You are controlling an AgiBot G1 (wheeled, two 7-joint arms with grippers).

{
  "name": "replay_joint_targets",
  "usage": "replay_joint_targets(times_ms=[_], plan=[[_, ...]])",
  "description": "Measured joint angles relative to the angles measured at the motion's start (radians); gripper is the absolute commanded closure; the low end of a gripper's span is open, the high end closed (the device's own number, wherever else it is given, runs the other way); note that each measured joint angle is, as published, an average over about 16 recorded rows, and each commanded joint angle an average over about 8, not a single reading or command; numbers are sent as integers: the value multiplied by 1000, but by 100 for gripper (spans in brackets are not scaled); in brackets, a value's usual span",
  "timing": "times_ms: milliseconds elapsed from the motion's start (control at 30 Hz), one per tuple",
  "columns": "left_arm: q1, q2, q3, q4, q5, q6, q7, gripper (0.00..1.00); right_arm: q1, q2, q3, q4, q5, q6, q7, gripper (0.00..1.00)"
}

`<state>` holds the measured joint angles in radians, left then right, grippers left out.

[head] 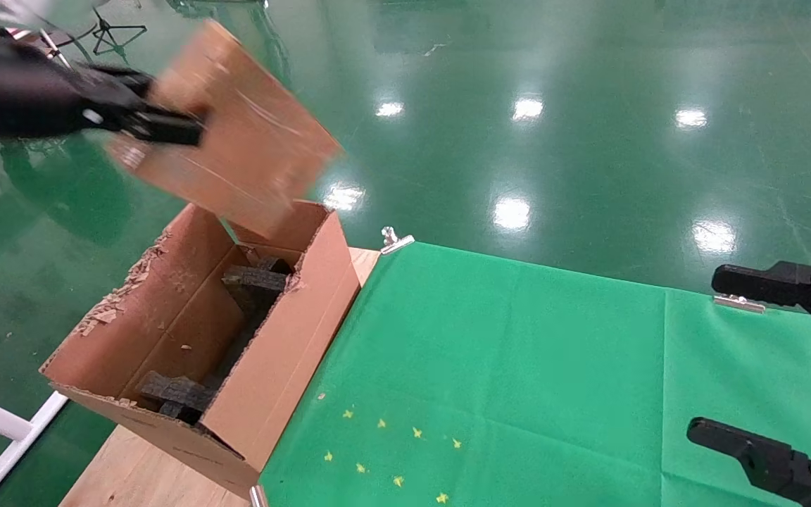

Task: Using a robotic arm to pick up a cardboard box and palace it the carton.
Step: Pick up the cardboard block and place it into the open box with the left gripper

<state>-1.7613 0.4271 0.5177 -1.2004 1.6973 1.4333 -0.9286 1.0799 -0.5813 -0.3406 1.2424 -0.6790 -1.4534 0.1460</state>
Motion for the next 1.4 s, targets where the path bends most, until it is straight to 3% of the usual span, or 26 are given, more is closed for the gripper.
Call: replay_joint_targets(times_ms=[200, 600, 1100, 1400], plan=[[17, -37, 0, 122, 46, -51, 49, 100, 0, 0, 0, 0, 0, 0, 0, 0], [186, -58, 32, 350, 84, -206, 116, 100, 0, 0, 0, 0, 0, 0, 0, 0], [250, 60, 106, 458, 253, -341, -13, 100, 0, 0, 0, 0, 0, 0, 0, 0], [273, 136, 127, 577, 291, -408, -6, 100, 0, 0, 0, 0, 0, 0, 0, 0]])
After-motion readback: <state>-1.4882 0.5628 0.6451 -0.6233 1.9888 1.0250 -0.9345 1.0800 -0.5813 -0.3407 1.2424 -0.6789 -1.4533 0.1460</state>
